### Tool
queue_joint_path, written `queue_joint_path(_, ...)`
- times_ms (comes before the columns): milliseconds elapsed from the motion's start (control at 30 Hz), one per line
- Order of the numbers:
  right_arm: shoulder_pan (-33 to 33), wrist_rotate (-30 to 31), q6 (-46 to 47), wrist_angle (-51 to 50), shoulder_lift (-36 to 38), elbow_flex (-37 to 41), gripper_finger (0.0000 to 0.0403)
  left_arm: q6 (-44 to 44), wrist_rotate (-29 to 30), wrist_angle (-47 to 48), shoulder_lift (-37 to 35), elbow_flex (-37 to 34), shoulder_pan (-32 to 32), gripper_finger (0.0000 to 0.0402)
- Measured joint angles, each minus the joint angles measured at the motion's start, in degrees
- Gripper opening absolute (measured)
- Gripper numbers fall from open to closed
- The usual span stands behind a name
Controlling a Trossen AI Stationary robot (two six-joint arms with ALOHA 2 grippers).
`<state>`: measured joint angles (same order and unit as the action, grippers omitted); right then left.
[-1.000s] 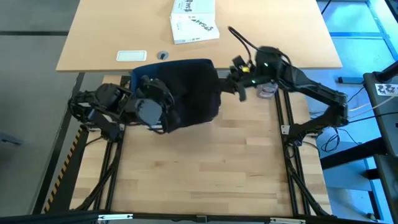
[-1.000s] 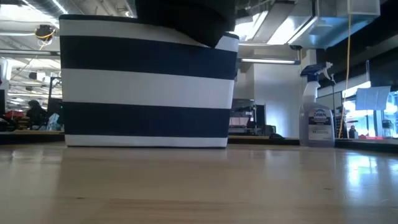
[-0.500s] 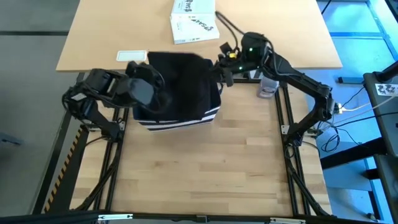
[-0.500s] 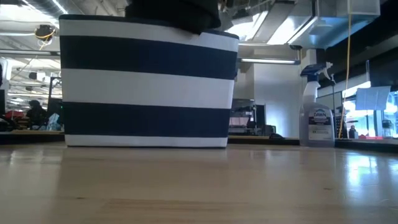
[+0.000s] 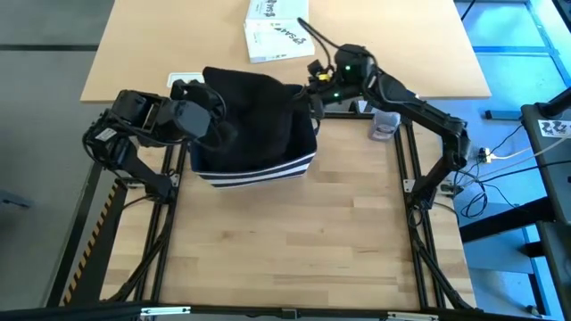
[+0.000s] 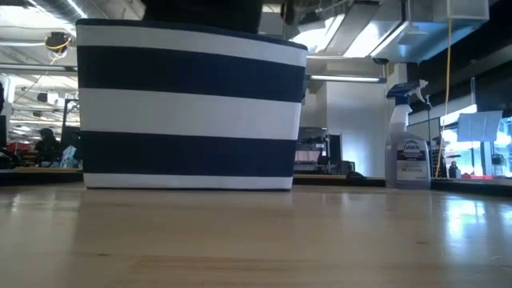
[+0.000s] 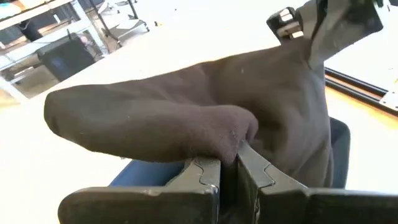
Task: Fold Laundry from Bin
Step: Put the folded black shirt into the blue bin
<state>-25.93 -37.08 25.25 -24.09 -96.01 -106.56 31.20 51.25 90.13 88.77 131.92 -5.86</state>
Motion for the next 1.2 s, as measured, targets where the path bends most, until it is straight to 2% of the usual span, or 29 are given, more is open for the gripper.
queue_joint_path(233,0.0,0.0,-0.08,0.06,-3.27,0.04,0.0001,1.24,-4.64,0.0,0.02,-0.94,3.05,0.0008)
queue_joint_path(467,0.09,-1.01,0.25,-0.41,-2.46,0.07,0.0001,4.45,-7.96,-0.07,0.09,-3.0,3.1,0.0008)
queue_joint_path(800,0.07,-1.09,-1.24,-8.04,-0.68,0.07,0.0001,7.72,-10.37,-0.26,0.02,-4.1,2.07,0.0008)
queue_joint_path(1000,0.05,0.64,-4.6,-12.98,-4.01,0.07,0.0001,7.78,-15.7,-0.27,-1.03,-12.39,6.27,0.0008)
queue_joint_path(1200,0.04,3.44,-7.17,-14.4,-8.18,0.07,0.0001,8.97,-18.44,-0.31,-4.63,-25.31,10.58,0.0008)
